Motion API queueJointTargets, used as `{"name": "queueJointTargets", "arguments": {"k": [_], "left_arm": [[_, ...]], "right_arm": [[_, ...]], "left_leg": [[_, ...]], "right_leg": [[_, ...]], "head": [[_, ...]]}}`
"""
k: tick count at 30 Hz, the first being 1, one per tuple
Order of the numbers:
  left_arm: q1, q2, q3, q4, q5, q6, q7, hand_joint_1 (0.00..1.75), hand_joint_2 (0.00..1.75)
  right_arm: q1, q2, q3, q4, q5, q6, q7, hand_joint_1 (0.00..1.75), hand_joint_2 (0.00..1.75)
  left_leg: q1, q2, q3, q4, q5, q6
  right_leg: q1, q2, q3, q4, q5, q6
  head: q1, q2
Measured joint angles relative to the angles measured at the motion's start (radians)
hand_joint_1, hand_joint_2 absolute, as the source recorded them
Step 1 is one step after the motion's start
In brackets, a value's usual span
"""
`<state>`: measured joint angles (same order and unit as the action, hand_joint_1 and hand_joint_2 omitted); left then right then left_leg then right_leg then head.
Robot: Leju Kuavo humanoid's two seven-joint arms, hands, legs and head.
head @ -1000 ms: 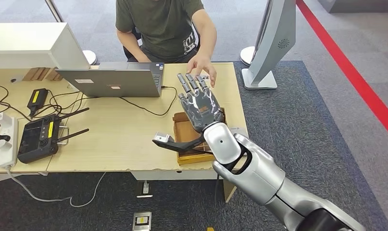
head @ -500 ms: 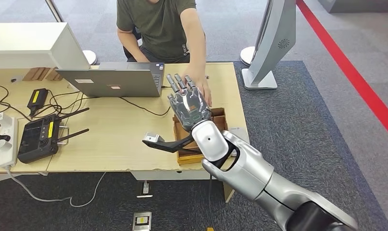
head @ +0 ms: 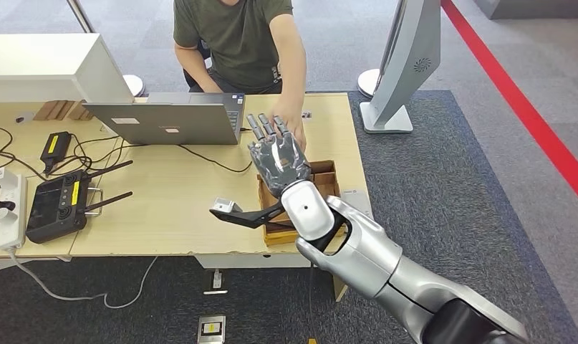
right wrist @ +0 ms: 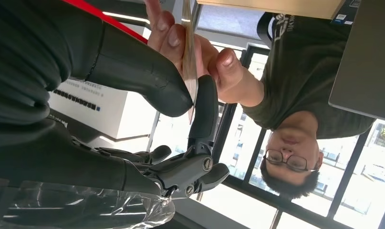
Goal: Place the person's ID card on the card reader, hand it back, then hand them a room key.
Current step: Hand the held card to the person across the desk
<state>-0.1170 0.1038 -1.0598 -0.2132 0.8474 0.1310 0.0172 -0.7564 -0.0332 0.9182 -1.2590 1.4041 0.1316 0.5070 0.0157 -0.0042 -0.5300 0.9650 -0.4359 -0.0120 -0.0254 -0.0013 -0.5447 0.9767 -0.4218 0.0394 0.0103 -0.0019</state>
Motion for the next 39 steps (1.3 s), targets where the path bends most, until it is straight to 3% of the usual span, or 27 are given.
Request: {"name": "queueJointTargets", "arguments": {"k": [1,12,20,23,29,33,39], "left_arm": [[0.000,0.000,0.000,0.000,0.000,0.001,0.000,0.00,0.00],[0.001,0.000,0.000,0.000,-0.001,0.001,0.001,0.00,0.00],[0.002,0.000,0.000,0.000,0.008,0.001,0.003,0.00,0.00],[0.005,0.000,0.000,0.000,0.008,-0.002,0.004,0.00,0.00],[0.011,0.003,0.000,0.000,0.007,-0.006,0.005,0.00,0.00],[0.012,0.003,0.000,0.000,0.008,0.002,0.001,0.00,0.00],[0.012,0.003,0.000,0.000,0.010,0.018,0.002,0.00,0.00]], "right_arm": [[0.000,0.000,0.000,0.000,0.004,-0.004,0.003,0.00,0.00],[0.000,-0.032,-0.022,-0.007,0.029,-0.003,0.007,0.00,0.00],[0.000,-0.098,-0.074,-0.045,0.016,0.085,0.032,0.00,0.00],[0.001,-0.147,-0.100,-0.065,0.045,0.129,0.035,0.00,0.00],[0.050,-0.308,-0.213,-0.130,0.050,0.218,0.073,0.00,0.00],[0.151,-0.422,-0.340,-0.179,0.035,0.241,0.101,0.00,0.00],[0.358,-0.533,-0.547,-0.219,0.008,0.234,0.127,0.00,0.00]], "left_leg": [[0.000,0.000,0.000,0.000,0.000,0.000],[0.000,0.000,0.000,0.000,0.000,0.000],[0.000,0.000,0.000,0.000,0.000,0.000],[0.000,0.000,0.001,0.001,0.000,0.000],[-0.001,-0.001,0.000,0.002,0.000,0.000],[-0.001,-0.001,0.000,0.002,-0.001,0.001],[-0.001,-0.002,0.000,0.002,-0.001,0.001]], "right_leg": [[0.000,0.000,0.000,0.000,0.000,0.000],[0.000,0.000,0.000,0.000,0.000,0.000],[0.000,0.000,0.000,0.000,0.000,0.000],[0.000,0.000,0.000,-0.001,0.000,0.000],[0.000,0.000,0.000,-0.002,0.000,0.000],[-0.001,0.000,0.000,-0.002,0.000,0.001],[0.000,-0.001,0.001,-0.002,0.000,0.001]], "head": [[0.000,0.000],[0.000,0.000],[0.000,0.000],[0.000,0.000],[0.000,0.000],[0.000,0.000],[0.000,0.000]]}}
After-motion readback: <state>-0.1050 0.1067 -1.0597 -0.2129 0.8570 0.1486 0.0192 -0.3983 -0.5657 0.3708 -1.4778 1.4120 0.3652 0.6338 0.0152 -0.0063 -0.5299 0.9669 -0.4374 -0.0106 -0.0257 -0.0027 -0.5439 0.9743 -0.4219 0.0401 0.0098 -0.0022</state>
